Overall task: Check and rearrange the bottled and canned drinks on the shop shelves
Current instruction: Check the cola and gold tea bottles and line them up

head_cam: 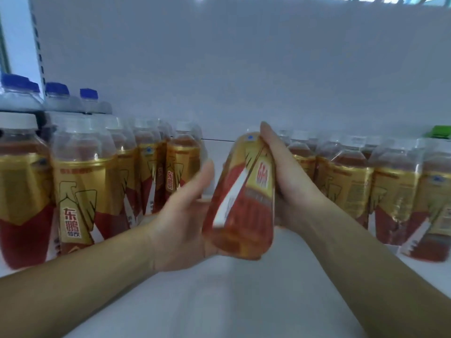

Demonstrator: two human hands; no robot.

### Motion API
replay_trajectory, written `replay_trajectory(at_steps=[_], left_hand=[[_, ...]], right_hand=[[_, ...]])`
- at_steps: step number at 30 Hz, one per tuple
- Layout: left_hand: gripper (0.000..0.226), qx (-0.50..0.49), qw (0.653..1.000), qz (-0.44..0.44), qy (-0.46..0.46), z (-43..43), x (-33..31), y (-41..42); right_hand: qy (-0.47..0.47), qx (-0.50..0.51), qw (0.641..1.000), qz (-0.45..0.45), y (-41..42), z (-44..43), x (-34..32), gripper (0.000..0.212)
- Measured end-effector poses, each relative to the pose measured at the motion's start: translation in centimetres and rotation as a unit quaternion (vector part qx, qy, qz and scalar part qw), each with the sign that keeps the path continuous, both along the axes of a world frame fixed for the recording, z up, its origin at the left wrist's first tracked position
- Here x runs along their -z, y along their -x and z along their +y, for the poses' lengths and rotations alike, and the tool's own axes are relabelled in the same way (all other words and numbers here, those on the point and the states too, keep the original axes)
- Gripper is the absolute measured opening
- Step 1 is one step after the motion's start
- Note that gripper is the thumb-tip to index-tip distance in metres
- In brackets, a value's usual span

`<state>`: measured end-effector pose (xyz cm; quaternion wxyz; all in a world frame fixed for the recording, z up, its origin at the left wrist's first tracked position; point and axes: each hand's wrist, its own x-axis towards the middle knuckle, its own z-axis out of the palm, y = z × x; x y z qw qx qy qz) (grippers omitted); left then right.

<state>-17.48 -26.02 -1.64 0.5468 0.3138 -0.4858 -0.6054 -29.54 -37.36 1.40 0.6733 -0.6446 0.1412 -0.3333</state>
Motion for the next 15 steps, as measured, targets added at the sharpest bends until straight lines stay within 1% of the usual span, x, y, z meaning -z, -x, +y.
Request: replay_trajectory(at_steps=[1,2,4,5,6,7,8,11,13,15], left_hand=[[0.116,-0.032,0.999,-0.032,0.009,0.0,0.3,0.0],[0.107,-0.075,0.995,-0.057,0.012,-0.2,0.7,-0.1],[0.073,-0.116,0.983,-0.136,0.034,0.2,0.7,0.2],[0.06,-0.144,0.972,-0.177,0.056,0.5,0.5,0.3],[0.051,-0.176,0.961,-0.199,0.077,0.5,0.4,0.2],[0.05,-0.202,0.95,-0.221,0.092,0.4,0.2,0.3],[0.055,-0.225,0.939,-0.233,0.115,0.3,0.4,0.1],[0.06,-0.278,0.898,-0.271,0.207,0.0,0.9,-0.6],[0.066,-0.297,0.878,-0.272,0.26,-0.1,0.9,-1.0],[0.071,-0.316,0.871,-0.249,0.281,0.1,0.7,-0.9]], right_hand=[[0.042,0.026,0.999,-0.003,0.1,0.5,-0.4,0.079],[0.1,0.063,0.993,-0.006,0.2,1.0,-0.6,0.083],[0.213,0.119,0.97,-0.015,0.5,2.2,-0.6,0.082],[0.261,0.135,0.956,-0.017,0.6,2.6,-0.5,0.079],[0.312,0.136,0.94,-0.024,0.8,2.9,-0.2,0.077],[0.352,0.126,0.927,-0.033,0.9,3.1,0.0,0.074],[0.394,0.123,0.91,-0.044,0.9,3.1,0.2,0.072],[0.514,0.148,0.842,-0.075,1.0,2.8,0.5,0.069],[0.578,0.169,0.793,-0.086,1.0,2.5,0.5,0.074],[0.619,0.176,0.758,-0.102,0.8,2.1,0.6,0.081]])
